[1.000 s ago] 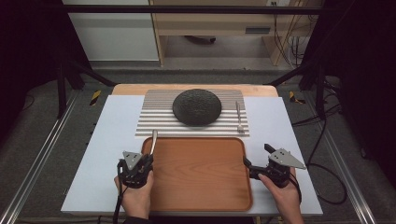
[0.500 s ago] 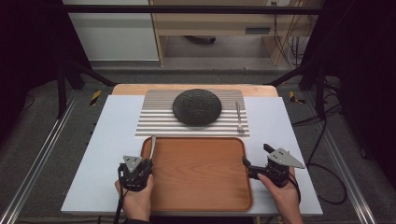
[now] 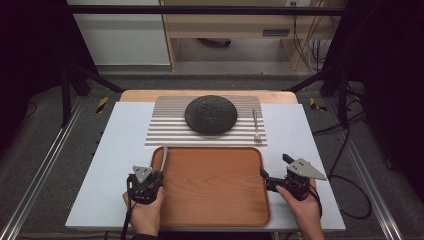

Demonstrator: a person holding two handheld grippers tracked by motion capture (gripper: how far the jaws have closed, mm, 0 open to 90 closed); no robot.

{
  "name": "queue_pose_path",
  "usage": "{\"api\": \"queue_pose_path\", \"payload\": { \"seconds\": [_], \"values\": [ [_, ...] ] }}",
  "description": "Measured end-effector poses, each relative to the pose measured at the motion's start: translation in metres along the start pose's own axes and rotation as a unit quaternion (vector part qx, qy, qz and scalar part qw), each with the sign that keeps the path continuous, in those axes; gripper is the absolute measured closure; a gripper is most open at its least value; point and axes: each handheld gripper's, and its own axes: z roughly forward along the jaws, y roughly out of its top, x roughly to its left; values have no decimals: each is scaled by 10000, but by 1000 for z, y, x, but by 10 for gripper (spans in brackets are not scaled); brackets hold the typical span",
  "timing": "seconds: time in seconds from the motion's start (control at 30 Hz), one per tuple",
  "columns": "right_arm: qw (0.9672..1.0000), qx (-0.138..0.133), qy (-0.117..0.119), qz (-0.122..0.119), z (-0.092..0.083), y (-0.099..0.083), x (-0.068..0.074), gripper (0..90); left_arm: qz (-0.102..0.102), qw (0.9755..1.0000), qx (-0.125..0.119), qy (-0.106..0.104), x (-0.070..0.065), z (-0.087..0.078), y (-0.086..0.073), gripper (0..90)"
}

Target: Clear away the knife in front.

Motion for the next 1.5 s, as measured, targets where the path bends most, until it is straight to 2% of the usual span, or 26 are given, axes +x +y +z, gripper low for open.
{"api": "queue_pose_path", "payload": {
  "seconds": [0.2,0.57,0.8,0.83,0.87,0.93,1.03,1.23,1.33,1.5],
  "values": [
    [9999,-37,38,102,0,0,-1,63,-8,10000,50,-50,1,3,0,796],
    [10000,-15,39,72,0,0,-1,63,110,9996,245,-7,-3,9,1,796],
    [10000,2,53,81,1,-1,0,63,26,9998,172,-12,-4,10,1,797],
    [10000,0,55,74,1,-1,0,63,43,10000,79,-26,-3,8,2,827],
    [10000,-3,56,58,1,-1,0,63,26,10000,59,-25,-3,7,4,900],
    [10000,-2,56,53,1,-1,0,63,92,9999,69,-26,-3,6,8,900],
    [10000,27,54,28,1,-1,0,63,21,10000,21,-37,-3,6,10,897],
    [10000,37,53,30,2,-2,0,63,-3,9999,-108,-129,-4,4,8,847],
    [10000,52,51,18,2,-2,1,63,21,9996,-252,-155,-2,3,11,763],
    [10000,50,28,11,1,-2,0,64,278,9983,-450,-240,3,6,18,593]
  ]
}}
